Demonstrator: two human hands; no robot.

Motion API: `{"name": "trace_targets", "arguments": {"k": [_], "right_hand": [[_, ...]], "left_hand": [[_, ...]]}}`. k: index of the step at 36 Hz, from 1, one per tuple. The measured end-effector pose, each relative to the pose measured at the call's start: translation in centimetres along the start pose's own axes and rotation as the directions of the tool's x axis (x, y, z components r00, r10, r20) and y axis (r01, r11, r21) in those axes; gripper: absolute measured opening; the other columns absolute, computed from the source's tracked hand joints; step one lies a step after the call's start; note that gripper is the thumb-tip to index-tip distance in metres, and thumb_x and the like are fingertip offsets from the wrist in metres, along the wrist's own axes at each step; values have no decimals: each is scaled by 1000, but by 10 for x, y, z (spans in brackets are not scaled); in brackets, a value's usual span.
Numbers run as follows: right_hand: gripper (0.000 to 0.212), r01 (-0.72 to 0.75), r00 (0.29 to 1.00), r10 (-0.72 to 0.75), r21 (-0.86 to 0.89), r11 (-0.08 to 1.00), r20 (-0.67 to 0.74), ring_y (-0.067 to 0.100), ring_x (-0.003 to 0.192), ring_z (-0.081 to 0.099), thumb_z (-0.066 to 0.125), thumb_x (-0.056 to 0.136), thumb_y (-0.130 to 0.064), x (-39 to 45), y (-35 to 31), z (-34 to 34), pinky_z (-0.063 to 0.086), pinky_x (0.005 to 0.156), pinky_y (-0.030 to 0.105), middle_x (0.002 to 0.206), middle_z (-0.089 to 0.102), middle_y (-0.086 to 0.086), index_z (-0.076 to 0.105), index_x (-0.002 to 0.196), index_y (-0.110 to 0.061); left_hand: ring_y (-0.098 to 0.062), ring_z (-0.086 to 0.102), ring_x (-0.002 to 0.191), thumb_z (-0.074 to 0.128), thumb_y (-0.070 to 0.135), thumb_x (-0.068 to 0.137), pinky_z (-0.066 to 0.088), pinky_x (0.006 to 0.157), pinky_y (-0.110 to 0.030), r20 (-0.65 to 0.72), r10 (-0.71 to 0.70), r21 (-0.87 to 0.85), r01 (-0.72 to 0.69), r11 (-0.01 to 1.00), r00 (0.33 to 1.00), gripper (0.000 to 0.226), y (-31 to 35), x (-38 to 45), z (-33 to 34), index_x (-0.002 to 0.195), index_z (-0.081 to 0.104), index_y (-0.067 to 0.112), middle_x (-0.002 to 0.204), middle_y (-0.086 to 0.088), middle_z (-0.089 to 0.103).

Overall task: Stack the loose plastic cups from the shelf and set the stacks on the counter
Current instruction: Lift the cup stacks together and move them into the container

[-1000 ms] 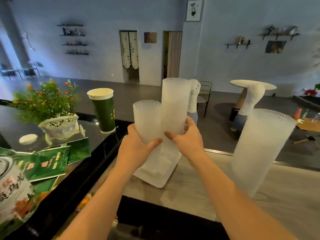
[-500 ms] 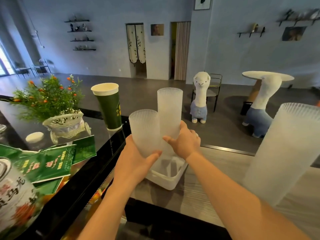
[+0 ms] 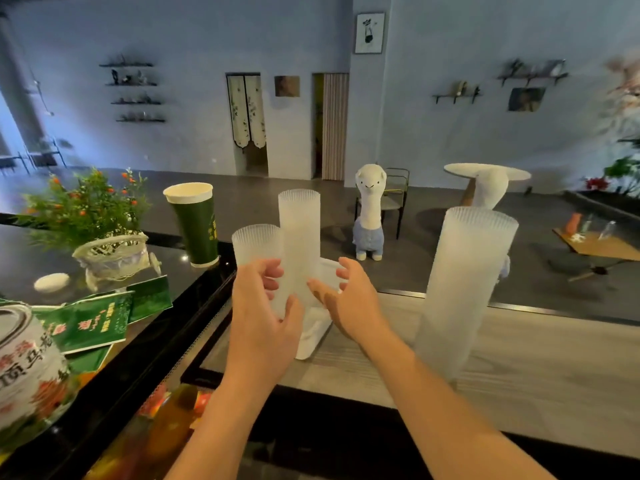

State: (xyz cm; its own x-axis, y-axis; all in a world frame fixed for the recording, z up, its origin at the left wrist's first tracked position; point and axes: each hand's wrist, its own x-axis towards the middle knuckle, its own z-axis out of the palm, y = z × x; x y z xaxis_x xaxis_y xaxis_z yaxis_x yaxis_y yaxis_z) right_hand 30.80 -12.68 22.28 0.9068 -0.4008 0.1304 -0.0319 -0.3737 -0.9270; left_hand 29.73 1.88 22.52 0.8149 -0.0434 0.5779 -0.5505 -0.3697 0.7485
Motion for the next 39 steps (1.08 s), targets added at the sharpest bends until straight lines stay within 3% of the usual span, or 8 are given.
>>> {"name": "trace_targets", "arguments": {"k": [5,10,17,22,27,31,34,39], "right_hand": [[75,49,994,-44,48,998,-101,12,118,56,73,86,-46,-42,-1,-46,52,98,34,138,53,-9,38,149,-27],[47,87,981,-52,178,980,-189,-9,93,62,73,86,-45,-82,-3,-98,50,76,12,117,61,-16,53,128,-33],[28,185,925,-117,161,970,-362,-7,86,63,77,84,-36,-107,5,-157,49,68,9,94,68,-9,64,104,-22],[32,176,880,-75,175,969,-469,8,91,63,77,84,-34,-100,26,-177,51,66,11,100,64,-8,59,109,-25],[74,-4,954,48,148,989,-296,13,122,50,76,83,-45,-83,43,-175,51,98,39,136,46,-9,37,146,-40],[67,-3,995,28,244,970,-101,-1,100,60,69,90,-45,-70,30,-161,49,72,15,121,56,-21,34,147,-48],[56,59,998,-53,300,952,-30,-10,90,59,67,92,-42,-54,9,-145,47,66,10,107,60,-28,40,141,-48],[58,101,993,-114,325,940,22,5,106,62,68,91,-44,-25,-27,-106,54,95,39,115,63,-17,40,142,-40]], "left_hand": [[-3,52,105,65,7,89,51,88,-24,197,-64,-110,87,990,978,53,19,-20,34,124,37,36,118,17,48],[-2,47,122,82,36,78,43,98,-19,479,-68,-206,187,960,875,90,45,-34,82,147,23,34,140,16,38],[-12,50,126,91,45,57,52,96,-27,607,-64,-320,318,893,792,120,84,-34,148,145,10,43,147,7,37],[-13,53,113,87,39,68,51,92,-29,537,-89,-229,246,942,839,107,97,-29,169,147,14,34,127,9,46],[-7,55,104,85,41,71,48,80,-24,454,-94,-158,183,970,886,92,90,-22,157,141,26,37,114,18,49],[1,56,99,85,40,71,45,69,-13,349,-9,-158,69,985,937,86,97,-9,126,136,28,42,109,26,49],[-4,55,105,80,49,68,50,79,-18,247,89,-103,-65,993,965,87,99,12,99,138,30,42,114,25,48],[-10,46,115,80,42,72,52,95,-34,111,146,28,-150,988,983,81,84,47,64,138,33,41,123,13,34]]}}
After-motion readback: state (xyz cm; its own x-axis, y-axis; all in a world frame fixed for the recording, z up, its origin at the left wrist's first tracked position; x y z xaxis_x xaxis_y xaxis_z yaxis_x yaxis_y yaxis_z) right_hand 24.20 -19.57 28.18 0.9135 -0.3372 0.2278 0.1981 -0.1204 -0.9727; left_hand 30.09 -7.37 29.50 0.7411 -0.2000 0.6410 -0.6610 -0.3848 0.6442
